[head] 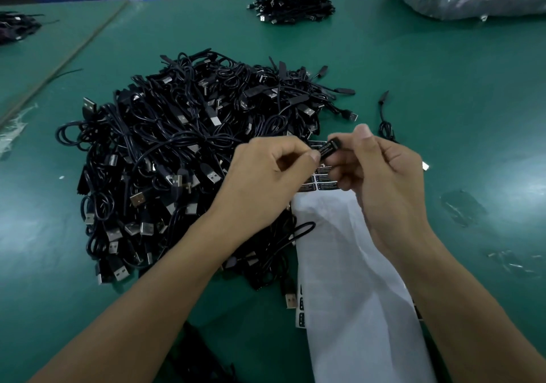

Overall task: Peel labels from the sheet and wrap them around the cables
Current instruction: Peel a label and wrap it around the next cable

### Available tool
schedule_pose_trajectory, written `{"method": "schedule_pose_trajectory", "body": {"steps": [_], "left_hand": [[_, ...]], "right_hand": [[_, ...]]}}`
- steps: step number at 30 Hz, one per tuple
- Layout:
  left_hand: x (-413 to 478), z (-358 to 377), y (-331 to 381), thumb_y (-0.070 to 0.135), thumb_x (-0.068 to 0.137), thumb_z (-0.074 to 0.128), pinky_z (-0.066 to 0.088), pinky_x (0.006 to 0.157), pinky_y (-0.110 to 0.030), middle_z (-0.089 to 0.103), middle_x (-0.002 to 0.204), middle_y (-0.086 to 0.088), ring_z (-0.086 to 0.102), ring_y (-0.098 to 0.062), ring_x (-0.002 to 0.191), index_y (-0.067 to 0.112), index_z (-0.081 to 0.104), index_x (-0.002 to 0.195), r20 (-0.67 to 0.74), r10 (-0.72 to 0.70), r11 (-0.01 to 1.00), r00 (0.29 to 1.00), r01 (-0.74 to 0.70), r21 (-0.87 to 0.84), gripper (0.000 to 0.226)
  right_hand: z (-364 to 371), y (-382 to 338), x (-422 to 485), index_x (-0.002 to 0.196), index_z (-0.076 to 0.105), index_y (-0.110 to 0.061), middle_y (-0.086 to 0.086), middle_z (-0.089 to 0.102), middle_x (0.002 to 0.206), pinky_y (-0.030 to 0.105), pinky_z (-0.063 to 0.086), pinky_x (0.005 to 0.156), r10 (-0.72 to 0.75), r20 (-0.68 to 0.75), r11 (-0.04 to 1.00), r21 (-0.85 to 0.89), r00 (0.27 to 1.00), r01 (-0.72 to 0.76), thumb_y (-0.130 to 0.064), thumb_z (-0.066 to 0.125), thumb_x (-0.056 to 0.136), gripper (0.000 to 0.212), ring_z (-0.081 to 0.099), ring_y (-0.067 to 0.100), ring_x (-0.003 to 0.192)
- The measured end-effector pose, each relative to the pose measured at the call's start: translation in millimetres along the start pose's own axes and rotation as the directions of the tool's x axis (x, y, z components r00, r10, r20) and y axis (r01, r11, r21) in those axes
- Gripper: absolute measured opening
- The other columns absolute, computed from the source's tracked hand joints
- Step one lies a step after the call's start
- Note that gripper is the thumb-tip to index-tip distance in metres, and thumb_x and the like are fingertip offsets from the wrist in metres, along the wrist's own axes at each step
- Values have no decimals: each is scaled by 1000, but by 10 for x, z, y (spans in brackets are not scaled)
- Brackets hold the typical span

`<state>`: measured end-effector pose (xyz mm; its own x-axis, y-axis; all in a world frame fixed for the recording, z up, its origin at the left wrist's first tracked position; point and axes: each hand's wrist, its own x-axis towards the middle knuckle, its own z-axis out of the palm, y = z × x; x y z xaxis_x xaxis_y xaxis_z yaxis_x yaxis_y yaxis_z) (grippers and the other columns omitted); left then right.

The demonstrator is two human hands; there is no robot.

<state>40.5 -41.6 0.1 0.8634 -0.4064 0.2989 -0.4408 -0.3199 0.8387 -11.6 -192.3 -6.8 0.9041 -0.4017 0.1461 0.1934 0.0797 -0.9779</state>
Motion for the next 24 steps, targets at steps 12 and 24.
{"method": "schedule_pose_trajectory", "body": {"steps": [12, 24], "left_hand": [[85, -79, -1, 26, 93, 70, 55, 64, -25, 72, 68, 8, 66, -13, 66, 26, 78, 81, -149, -121, 984, 981, 98, -150, 14], [86, -138, -1, 23, 95, 61, 36, 50, -35, 47, 58, -3, 38, -22, 54, 6, 64, 77, -230, -264, 936, 937, 190, -297, 25]], "right_hand": [[111, 64, -111, 97, 74, -18, -5, 76, 81, 14, 49, 62, 90, 264, 967, -253, 960, -21, -17, 82, 82, 17, 69, 6, 73], [217, 143, -247, 85, 74, -25, -11, 73, 73, 13, 47, 55, 100, 455, 883, -451, 885, 132, -19, 76, 87, 7, 65, 1, 61]]}}
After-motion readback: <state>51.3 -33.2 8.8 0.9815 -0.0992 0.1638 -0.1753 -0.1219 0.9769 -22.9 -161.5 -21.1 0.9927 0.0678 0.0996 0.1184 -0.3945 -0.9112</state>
